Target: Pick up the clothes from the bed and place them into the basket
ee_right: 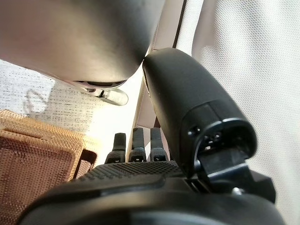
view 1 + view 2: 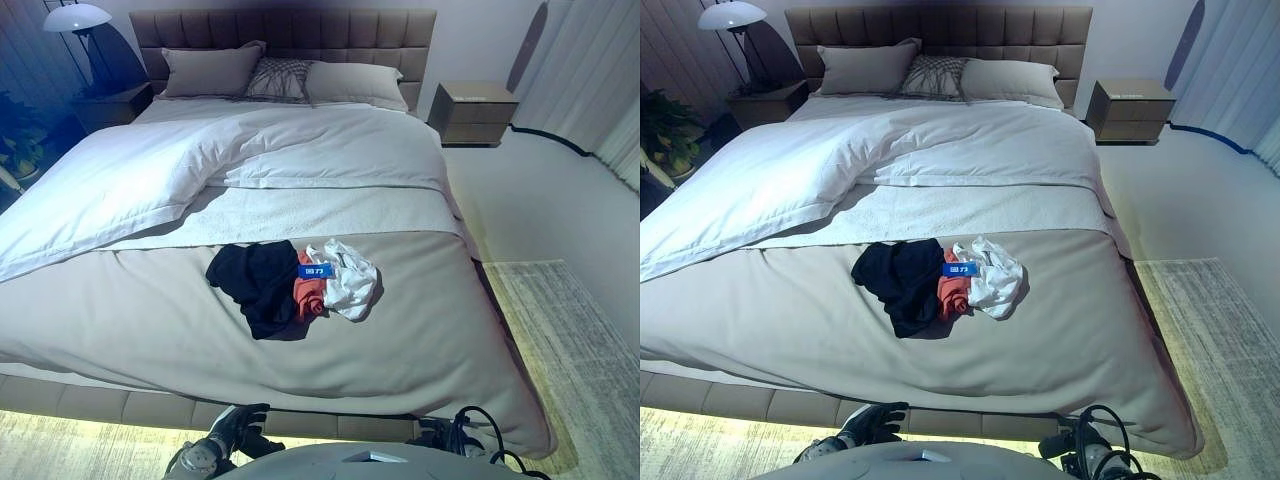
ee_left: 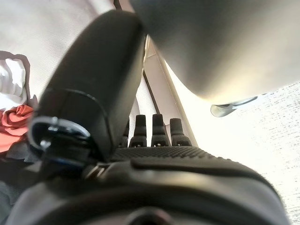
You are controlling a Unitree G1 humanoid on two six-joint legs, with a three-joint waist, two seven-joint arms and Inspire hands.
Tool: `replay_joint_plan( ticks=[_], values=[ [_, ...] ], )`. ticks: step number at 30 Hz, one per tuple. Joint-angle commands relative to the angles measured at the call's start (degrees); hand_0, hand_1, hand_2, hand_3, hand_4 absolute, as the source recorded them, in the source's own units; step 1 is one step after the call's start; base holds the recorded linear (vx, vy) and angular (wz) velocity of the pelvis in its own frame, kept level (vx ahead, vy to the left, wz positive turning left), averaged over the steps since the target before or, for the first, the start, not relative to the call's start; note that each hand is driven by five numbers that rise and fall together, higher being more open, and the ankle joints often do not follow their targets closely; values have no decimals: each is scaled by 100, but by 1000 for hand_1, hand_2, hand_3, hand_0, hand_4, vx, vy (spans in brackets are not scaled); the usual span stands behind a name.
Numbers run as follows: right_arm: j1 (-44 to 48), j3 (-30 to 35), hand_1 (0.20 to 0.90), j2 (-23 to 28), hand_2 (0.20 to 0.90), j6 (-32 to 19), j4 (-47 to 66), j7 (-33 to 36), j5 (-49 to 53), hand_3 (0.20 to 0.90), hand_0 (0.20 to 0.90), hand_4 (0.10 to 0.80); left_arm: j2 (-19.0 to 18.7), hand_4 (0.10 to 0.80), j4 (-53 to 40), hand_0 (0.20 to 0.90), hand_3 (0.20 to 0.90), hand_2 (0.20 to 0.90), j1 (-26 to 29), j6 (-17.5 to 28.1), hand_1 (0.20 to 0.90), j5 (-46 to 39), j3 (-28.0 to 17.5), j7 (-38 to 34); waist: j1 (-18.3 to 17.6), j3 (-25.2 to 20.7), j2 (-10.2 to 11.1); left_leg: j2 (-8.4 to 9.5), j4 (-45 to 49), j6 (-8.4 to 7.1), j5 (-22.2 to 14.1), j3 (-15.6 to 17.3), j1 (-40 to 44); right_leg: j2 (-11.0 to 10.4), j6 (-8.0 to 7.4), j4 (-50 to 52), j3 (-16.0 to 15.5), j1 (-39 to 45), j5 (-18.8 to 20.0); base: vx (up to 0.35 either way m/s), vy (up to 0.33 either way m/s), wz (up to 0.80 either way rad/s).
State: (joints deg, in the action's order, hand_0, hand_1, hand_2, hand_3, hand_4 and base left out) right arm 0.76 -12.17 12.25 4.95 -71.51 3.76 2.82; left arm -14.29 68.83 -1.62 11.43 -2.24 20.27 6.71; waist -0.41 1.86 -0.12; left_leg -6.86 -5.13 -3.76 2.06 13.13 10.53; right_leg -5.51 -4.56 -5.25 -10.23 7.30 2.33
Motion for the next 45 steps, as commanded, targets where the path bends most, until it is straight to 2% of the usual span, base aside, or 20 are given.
replay_joint_plan(
  ticks=[1,9,14,20,25,30,36,40,45],
  values=[
    [78,-409,900,-17,900,200,-475,53,-218,900,900,800,55,800,83,900,900,900,423,153,900,-24,-116,148,-77,114,98,550,13,320,-433,-423,-145,121,-98,274,171,77,-181,0,0,0],
    [81,-398,900,6,900,173,-495,107,-277,900,900,800,46,800,101,900,900,900,409,43,900,-52,-141,80,-71,115,86,543,13,325,-430,-412,-129,123,-87,289,154,92,-198,4,0,0],
    [73,-297,900,24,900,-9,-466,649,-171,900,900,800,83,800,141,900,900,900,353,23,900,-13,-138,87,-58,117,99,541,13,328,-434,-417,-126,120,-95,301,146,95,-204,40,-7,0],
    [166,-211,900,144,900,-470,-281,1461,-296,900,900,800,53,800,141,900,900,900,339,2,900,9,-83,108,-32,155,122,543,13,336,-432,-431,-150,133,-104,313,156,63,-180,31,-13,0],
    [294,-177,900,349,900,-779,3,1775,-434,900,900,800,-76,800,89,900,900,900,257,-8,900,-65,-68,233,60,200,188,542,13,337,-435,-437,-170,127,-128,303,123,52,-147,99,-68,0],
    [696,-147,900,789,900,-906,403,1991,-404,900,900,800,-362,800,-43,900,900,900,174,49,900,58,72,286,296,342,294,526,13,352,-398,-522,-341,152,-131,321,76,-96,-117,78,-122,10],
    [1492,-248,900,1339,900,-1207,618,1930,-55,900,900,800,-820,800,-182,900,900,900,464,-66,900,-124,144,209,578,699,482,426,44,403,-253,-647,-875,286,-85,509,51,-668,-37,-45,-196,13],
    [2155,-337,900,1828,900,-1377,1017,1615,164,900,900,800,-1124,800,-359,900,900,900,687,-134,900,-366,133,164,695,1138,583,376,480,400,-207,-722,-1466,331,8,772,-20,-1084,-33,-104,-152,18],
    [2775,-431,900,2335,900,-1574,1209,1458,208,900,900,800,-1360,800,-520,900,900,900,756,-223,900,-321,63,162,830,1542,545,402,1102,400,-236,-857,-2049,305,110,1280,-266,-1458,-167,-25,-73,18]
  ],
)
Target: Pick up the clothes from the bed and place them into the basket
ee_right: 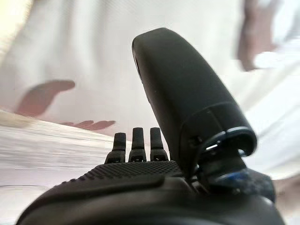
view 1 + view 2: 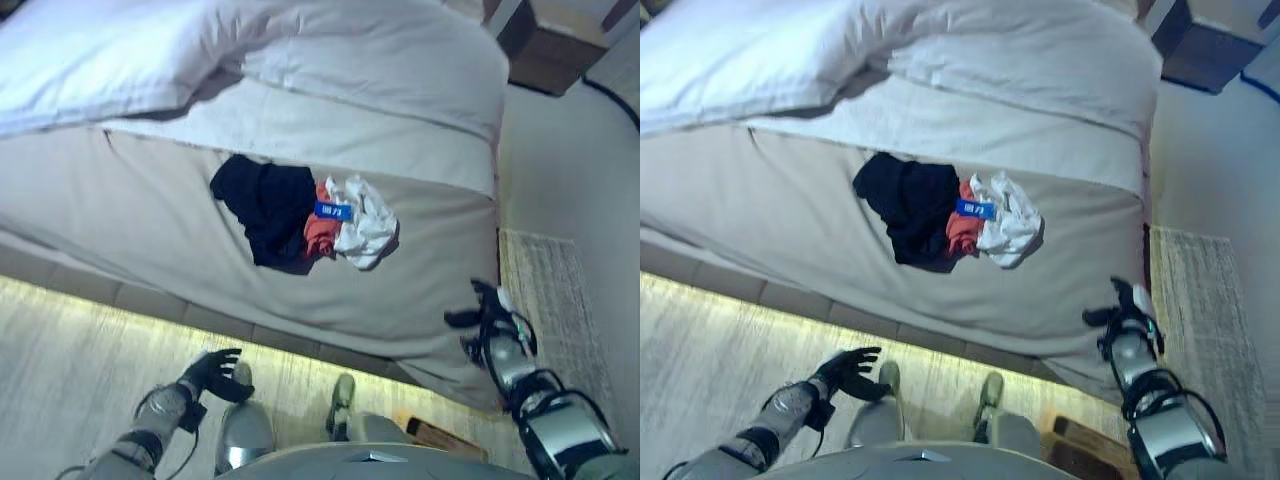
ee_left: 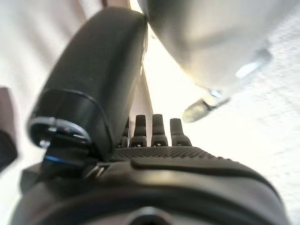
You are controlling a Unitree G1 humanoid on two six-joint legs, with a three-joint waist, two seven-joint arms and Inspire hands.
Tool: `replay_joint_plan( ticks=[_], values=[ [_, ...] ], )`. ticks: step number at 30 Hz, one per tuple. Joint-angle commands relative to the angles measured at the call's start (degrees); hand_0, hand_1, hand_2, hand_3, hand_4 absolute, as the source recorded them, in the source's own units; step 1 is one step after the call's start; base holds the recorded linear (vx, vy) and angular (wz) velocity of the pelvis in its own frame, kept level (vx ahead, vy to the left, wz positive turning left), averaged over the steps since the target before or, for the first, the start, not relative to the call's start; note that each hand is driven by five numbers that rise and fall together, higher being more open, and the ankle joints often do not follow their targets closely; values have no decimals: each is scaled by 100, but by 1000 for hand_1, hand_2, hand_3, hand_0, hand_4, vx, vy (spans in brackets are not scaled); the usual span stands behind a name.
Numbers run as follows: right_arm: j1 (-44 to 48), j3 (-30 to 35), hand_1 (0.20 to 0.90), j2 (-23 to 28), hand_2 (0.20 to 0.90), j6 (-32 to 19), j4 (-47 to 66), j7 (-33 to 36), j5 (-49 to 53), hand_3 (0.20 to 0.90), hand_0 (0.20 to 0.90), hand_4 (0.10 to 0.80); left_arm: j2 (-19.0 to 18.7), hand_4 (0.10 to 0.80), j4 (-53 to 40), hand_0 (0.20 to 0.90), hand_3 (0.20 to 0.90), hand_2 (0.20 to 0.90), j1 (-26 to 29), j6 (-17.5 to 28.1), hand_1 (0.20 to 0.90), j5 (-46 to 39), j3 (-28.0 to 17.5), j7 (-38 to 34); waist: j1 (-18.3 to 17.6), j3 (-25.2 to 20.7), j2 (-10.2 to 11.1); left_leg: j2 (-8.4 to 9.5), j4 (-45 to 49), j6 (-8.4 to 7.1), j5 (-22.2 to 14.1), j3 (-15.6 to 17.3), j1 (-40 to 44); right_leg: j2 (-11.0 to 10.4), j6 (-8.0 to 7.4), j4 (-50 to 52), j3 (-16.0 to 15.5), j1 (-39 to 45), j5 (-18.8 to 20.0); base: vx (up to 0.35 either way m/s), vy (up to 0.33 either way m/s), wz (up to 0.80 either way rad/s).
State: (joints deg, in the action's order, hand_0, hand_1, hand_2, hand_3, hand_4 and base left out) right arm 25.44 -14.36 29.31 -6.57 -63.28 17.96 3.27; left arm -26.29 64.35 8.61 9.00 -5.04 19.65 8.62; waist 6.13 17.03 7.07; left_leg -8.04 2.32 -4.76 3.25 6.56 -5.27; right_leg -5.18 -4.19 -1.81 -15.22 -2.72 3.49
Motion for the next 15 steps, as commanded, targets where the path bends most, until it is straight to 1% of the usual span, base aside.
replay_joint_plan(
  ticks=[1,3,4,6,7,9,10,12,13,15],
  values=[
    [442,-249,900,739,900,-490,395,-44,226,900,900,800,-204,800,-99,900,900,900,-256,24,900,-71,162,-68,206,112,-194,537,493,502,-368,-232,-608,252,91,1039,187,-570,-295,-20,-52,22],
    [839,-342,900,1032,900,-472,338,-276,426,900,900,800,-270,800,-117,900,900,900,-145,-17,900,-289,210,-150,260,319,-273,619,877,493,-383,-283,-1041,177,148,1280,90,-900,-307,-63,-32,18],
    [850,-346,900,1035,900,-474,332,-278,429,900,900,800,-266,800,-115,900,900,900,-140,-17,900,-290,208,-150,251,310,-276,619,900,494,-390,-290,-1071,175,148,1292,84,-921,-311,-100,-6,2],
    [1226,-458,900,1322,900,-429,292,-265,498,900,900,800,-293,800,-189,900,900,900,-44,-29,900,-348,236,-150,298,477,-395,696,1419,484,-483,-301,-1543,66,217,1608,-14,-1278,-378,-104,32,5],
    [1269,-471,900,1355,900,-433,291,-270,526,900,900,800,-292,800,-201,900,900,900,-38,-39,900,-362,241,-156,298,484,-411,703,1487,483,-500,-307,-1605,52,227,1647,-26,-1326,-388,-98,72,3],
    [1621,-537,900,1605,900,-391,295,-258,471,900,900,800,-296,800,-286,900,900,900,-51,-43,900,-524,301,-247,305,591,-536,743,1898,471,-573,-310,-1987,-56,315,1991,-93,-1701,-471,-94,114,3],
    [1928,-604,900,1809,900,-292,281,-341,558,900,900,800,-308,800,-370,900,900,900,-118,-27,900,-615,302,-278,333,658,-645,748,2186,479,-600,-326,-2314,-164,381,2353,-121,-2070,-558,-101,146,12],
    [2343,-708,900,1965,900,-139,128,-386,469,900,900,800,-295,800,-420,900,900,900,-215,49,900,-751,238,-293,367,723,-774,757,2498,502,-628,-356,-2726,-248,460,2767,-77,-2523,-675,-24,120,14],
    [2452,-754,900,1993,900,-161,90,-399,461,900,900,800,-295,800,-452,900,900,900,-249,94,900,-782,217,-320,392,735,-809,742,2627,480,-829,-396,-2779,-241,409,2971,11,-2626,-871,28,85,6],
    [2831,-872,900,2060,900,-172,73,-396,555,900,900,800,-319,800,-594,900,900,900,-281,147,900,-966,155,-427,425,807,-902,707,2714,521,-786,-386,-3051,-300,440,3241,42,-3012,-923,-32,70,-5]
  ],
)
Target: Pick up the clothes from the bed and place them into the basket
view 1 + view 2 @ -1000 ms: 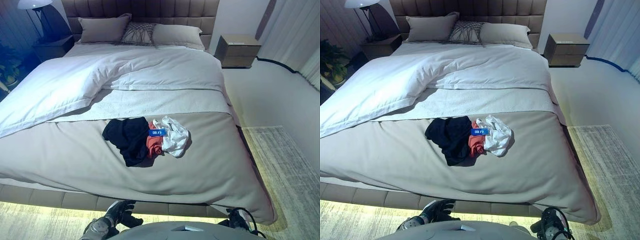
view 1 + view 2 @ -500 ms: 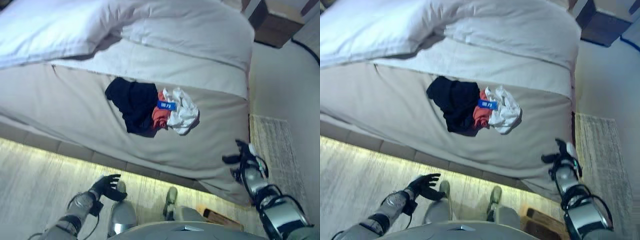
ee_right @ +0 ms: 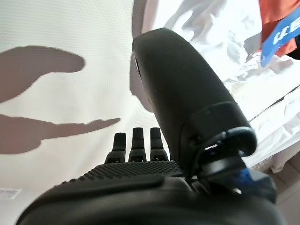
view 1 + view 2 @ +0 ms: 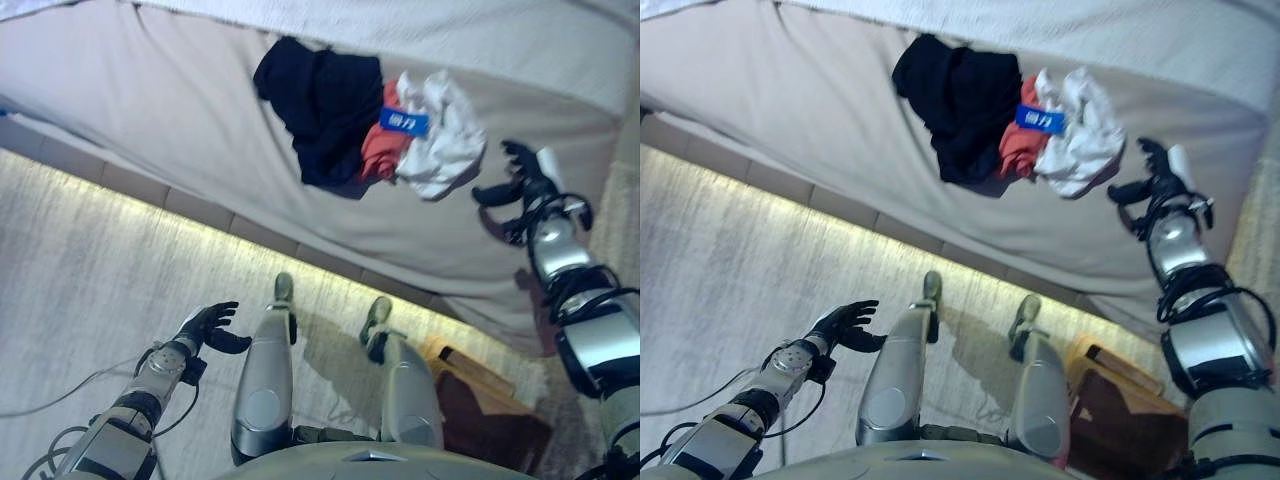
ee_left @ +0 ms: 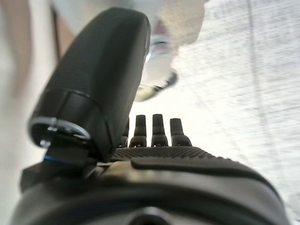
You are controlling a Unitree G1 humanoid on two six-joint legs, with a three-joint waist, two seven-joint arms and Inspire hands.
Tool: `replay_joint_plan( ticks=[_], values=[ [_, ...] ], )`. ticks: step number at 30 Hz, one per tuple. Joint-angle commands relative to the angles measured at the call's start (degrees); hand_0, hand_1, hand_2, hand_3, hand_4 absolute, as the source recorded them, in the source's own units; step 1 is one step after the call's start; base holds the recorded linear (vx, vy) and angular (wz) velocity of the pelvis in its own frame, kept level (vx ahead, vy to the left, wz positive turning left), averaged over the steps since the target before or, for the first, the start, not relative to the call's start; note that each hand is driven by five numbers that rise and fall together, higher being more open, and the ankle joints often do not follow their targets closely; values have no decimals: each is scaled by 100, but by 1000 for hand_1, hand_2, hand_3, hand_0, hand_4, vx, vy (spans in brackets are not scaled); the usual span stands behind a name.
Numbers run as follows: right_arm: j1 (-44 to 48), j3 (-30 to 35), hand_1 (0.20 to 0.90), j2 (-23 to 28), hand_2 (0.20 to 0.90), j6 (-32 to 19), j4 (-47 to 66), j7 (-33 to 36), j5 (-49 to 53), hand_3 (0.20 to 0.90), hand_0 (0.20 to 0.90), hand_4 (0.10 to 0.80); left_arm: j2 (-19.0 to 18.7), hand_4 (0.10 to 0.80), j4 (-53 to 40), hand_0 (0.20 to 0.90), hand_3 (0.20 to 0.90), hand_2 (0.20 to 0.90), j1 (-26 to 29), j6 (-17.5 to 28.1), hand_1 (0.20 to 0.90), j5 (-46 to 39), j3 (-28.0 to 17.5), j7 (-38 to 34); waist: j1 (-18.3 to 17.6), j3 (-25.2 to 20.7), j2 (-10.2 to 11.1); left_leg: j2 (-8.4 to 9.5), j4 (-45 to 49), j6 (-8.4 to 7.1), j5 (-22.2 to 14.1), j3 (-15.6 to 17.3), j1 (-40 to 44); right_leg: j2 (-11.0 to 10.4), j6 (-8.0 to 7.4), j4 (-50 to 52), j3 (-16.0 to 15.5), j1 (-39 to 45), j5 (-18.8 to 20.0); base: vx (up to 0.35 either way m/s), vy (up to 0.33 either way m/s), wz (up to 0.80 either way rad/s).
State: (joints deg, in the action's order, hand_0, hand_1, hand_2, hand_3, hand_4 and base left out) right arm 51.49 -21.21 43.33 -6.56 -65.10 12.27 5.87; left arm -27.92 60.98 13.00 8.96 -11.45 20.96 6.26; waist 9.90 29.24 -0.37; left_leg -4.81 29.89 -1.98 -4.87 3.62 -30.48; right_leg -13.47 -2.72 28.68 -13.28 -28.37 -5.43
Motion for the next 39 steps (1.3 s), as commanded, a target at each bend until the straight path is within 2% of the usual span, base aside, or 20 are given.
replay_joint_plan(
  ticks=[1,7,18,22,24,27,32,33,35,36,39],
  values=[
    [282,-202,900,663,900,-203,255,174,270,900,900,800,-159,800,-281,900,900,900,-725,130,900,-361,7,-221,52,-409,-169,381,-39,248,38,-87,-566,522,295,223,-145,-499,-37,-54,60,-12],
    [932,-447,900,842,900,-191,281,409,-193,900,900,800,-231,800,-515,900,900,900,-1054,195,900,-332,-198,-126,178,-244,-400,323,-115,219,230,-118,-817,498,336,504,-142,-850,-141,-6,32,1],
    [1706,-872,900,1053,900,124,209,1178,-1073,900,900,800,-411,800,-762,900,900,900,-1190,155,900,-586,-192,145,309,-149,-522,301,-353,162,571,-265,-1063,521,334,626,-180,-1099,-147,24,1,3],
    [1972,-1126,900,1053,900,56,425,1421,-1422,900,900,800,-471,800,-911,900,900,900,-1212,100,900,-707,-183,232,328,-129,-574,307,-480,145,656,-296,-1101,572,332,574,-158,-1143,-156,-8,3,0],
    [2065,-1209,900,1035,900,-275,616,1334,-1324,900,900,800,-508,800,-933,900,900,900,-1250,88,900,-752,-208,242,340,-119,-589,306,-539,108,656,-310,-1065,597,341,478,-183,-1080,-177,-22,3,2],
    [2042,-1228,900,1021,900,-417,768,1016,-1046,900,900,800,-517,800,-912,900,900,900,-1279,85,900,-704,-243,277,344,-132,-576,300,-574,84,667,-298,-1031,592,333,417,-212,-1035,-166,4,-2,3],
    [2008,-1214,900,966,900,-358,795,283,-25,900,900,800,-537,800,-917,900,900,900,-1257,203,900,-728,-287,347,376,-103,-596,280,-495,69,703,-276,-1114,507,343,496,-247,-1088,-158,7,0,1],
    [1997,-1154,900,945,900,-249,742,37,434,900,900,800,-559,800,-946,900,900,900,-1240,229,900,-758,-289,387,384,-99,-604,283,-476,77,713,-277,-1163,480,335,537,-244,-1144,-153,0,0,0],
    [2018,-1023,900,874,900,-179,603,-221,455,900,900,800,-560,800,-976,900,900,900,-1209,265,900,-759,-268,392,397,-100,-636,301,-454,81,733,-289,-1254,450,325,596,-237,-1254,-147,-18,1,1],
    [2093,-1021,900,829,900,-147,374,-674,911,900,900,800,-518,800,-1005,900,900,900,-1204,272,900,-809,-205,306,408,-78,-712,344,-459,84,760,-321,-1323,454,332,613,-207,-1340,-145,-44,29,1],
    [2168,-1003,900,746,900,-163,195,-890,928,900,900,800,-443,800,-928,900,900,900,-1222,318,900,-807,-162,200,407,-43,-801,379,-509,87,777,-355,-1342,468,341,618,-148,-1417,-158,-25,33,2]
  ],
)
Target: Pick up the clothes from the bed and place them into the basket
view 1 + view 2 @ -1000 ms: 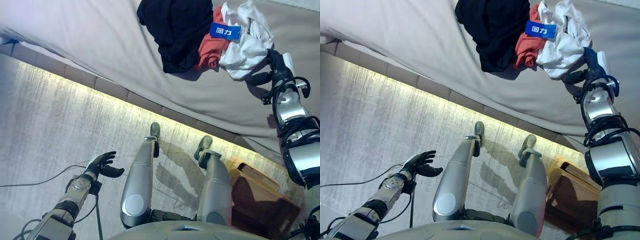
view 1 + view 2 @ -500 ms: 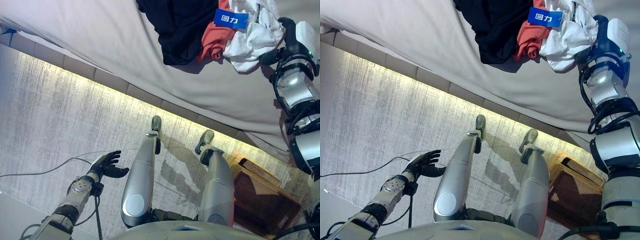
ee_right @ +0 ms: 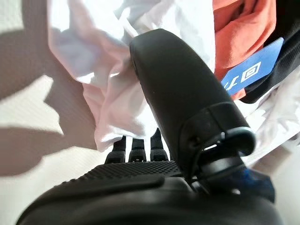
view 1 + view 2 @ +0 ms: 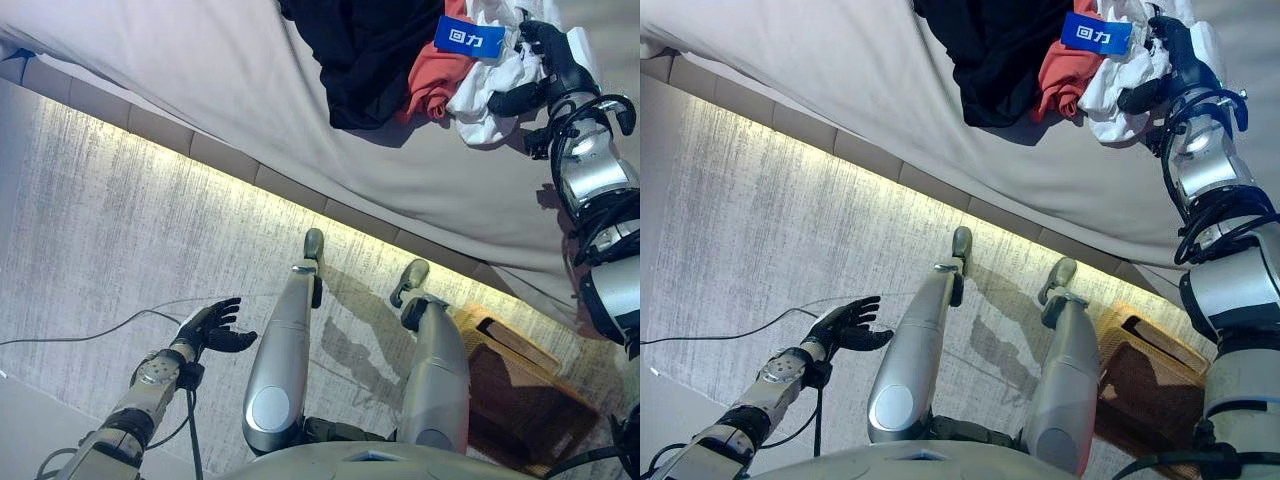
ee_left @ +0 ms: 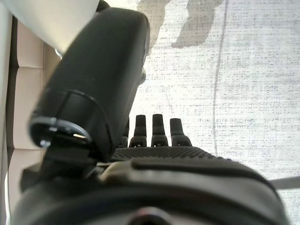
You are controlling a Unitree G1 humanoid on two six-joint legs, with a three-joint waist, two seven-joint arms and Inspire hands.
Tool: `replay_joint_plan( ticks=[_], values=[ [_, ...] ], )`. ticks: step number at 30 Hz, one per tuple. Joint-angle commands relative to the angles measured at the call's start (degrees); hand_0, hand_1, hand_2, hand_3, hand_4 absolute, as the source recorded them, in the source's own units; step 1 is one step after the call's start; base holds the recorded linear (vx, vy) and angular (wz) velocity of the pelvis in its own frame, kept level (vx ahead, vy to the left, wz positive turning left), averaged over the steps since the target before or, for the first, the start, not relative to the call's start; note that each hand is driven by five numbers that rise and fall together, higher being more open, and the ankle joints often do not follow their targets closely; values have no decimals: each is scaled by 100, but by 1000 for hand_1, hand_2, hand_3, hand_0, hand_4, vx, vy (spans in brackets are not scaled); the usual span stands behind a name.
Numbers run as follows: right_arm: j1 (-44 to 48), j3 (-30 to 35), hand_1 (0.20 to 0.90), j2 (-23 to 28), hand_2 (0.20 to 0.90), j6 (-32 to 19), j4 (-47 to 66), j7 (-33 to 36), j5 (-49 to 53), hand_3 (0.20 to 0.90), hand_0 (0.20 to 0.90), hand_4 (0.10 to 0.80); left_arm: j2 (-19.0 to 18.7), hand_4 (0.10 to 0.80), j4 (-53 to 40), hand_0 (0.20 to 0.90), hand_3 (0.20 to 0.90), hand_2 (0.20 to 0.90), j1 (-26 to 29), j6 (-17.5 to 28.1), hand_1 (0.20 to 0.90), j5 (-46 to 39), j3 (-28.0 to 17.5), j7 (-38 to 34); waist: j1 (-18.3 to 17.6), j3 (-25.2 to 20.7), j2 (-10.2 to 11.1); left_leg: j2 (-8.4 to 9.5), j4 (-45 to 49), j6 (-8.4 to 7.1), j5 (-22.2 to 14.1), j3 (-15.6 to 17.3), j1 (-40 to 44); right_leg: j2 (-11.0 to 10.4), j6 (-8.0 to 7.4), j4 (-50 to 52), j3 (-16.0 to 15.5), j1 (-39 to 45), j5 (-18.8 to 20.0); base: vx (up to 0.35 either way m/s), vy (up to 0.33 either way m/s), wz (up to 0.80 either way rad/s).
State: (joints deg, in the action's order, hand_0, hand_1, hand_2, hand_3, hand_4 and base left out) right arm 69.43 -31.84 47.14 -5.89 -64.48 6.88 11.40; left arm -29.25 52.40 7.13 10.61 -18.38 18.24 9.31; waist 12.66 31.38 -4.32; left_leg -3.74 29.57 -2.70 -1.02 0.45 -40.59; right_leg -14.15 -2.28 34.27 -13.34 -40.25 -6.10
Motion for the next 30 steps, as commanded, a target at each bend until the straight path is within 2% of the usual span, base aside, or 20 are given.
replay_joint_plan(
  ticks=[1,2,3,7,10,11,12,15,20,21,25,26,30],
  values=[
    [379,70,900,335,900,-243,106,-391,396,900,900,800,-286,800,-33,900,900,900,-655,175,900,-113,96,-135,124,-245,-426,277,-504,158,394,-44,-321,553,305,53,-123,-235,-105,-16,46,2],
    [349,98,900,308,900,-242,111,-356,359,900,900,800,-266,800,8,900,900,900,-672,193,900,-123,83,-172,113,-238,-438,278,-523,157,396,-53,-314,567,314,50,-106,-244,-114,1,39,1],
    [256,129,300,298,300,-326,151,-327,457,200,300,100,-242,800,29,900,900,900,-707,204,900,-90,35,-181,99,-234,-442,283,-569,163,405,-54,-281,594,320,29,-89,-222,-117,11,36,2],
    [-94,412,300,322,300,-427,312,139,283,200,300,100,-128,800,103,900,900,900,-821,304,900,-76,-79,-137,-23,-235,-490,253,-552,147,363,29,-137,614,343,40,-34,-114,-152,14,101,-3],
    [-178,594,300,326,300,-415,268,246,313,200,300,100,-59,800,102,900,900,900,-861,385,900,6,-60,-221,-47,-259,-518,258,-587,132,339,80,31,618,340,-11,-22,48,-172,38,77,-10],
    [-211,777,300,349,300,-535,239,279,493,200,300,100,-44,800,99,900,900,900,-868,593,900,-14,-65,-280,-73,-284,-534,267,-655,109,315,102,186,643,336,-130,-27,212,-179,19,62,-9],
    [-246,868,300,351,300,-578,281,242,588,200,300,100,-54,800,77,900,900,900,-856,613,900,-43,-74,-271,-85,-297,-526,266,-692,101,305,112,250,657,334,-176,-33,276,-184,3,45,-6],
    [-599,1150,300,376,300,-747,546,183,653,200,300,100,-62,800,-64,900,900,900,-834,584,900,74,-62,-262,-144,-368,-451,275,-854,75,291,168,502,731,333,-357,-52,529,-179,-2,3,-1],
    [-1471,1825,300,410,300,-1138,1102,252,1345,200,300,100,16,800,-192,900,900,900,-901,487,900,186,-67,-470,-302,-547,-288,225,-1082,-14,223,253,1017,871,326,-794,-42,1182,-157,28,-5,-2],
    [-1667,2020,300,335,300,-1291,1253,344,1467,200,300,100,77,800,-124,900,900,900,-905,504,900,232,-66,-527,-333,-596,-266,176,-1235,4,407,328,1115,891,365,-1020,-112,1322,50,-33,2,-8],
    [-2045,2458,300,133,300,-1591,1705,639,1627,200,300,100,228,800,120,900,900,900,-873,578,900,319,-47,-699,-430,-770,-164,118,-1555,-60,425,405,1526,900,297,-1436,-100,1773,131,13,2,-8],
    [-2335,2767,300,4,300,-1761,2002,702,1731,200,300,100,336,800,258,900,900,900,-873,602,900,402,-58,-760,-502,-903,-114,79,-1804,-94,450,472,1817,892,252,-1712,-85,2070,181,38,36,-14],
    [-2853,3244,300,-455,300,-1971,2852,730,1989,200,300,100,608,800,660,900,900,900,-824,700,900,554,-55,-892,-696,-1242,-1,19,-2464,-152,536,579,2480,919,109,-2349,31,2695,309,38,57,-15]
  ],
)
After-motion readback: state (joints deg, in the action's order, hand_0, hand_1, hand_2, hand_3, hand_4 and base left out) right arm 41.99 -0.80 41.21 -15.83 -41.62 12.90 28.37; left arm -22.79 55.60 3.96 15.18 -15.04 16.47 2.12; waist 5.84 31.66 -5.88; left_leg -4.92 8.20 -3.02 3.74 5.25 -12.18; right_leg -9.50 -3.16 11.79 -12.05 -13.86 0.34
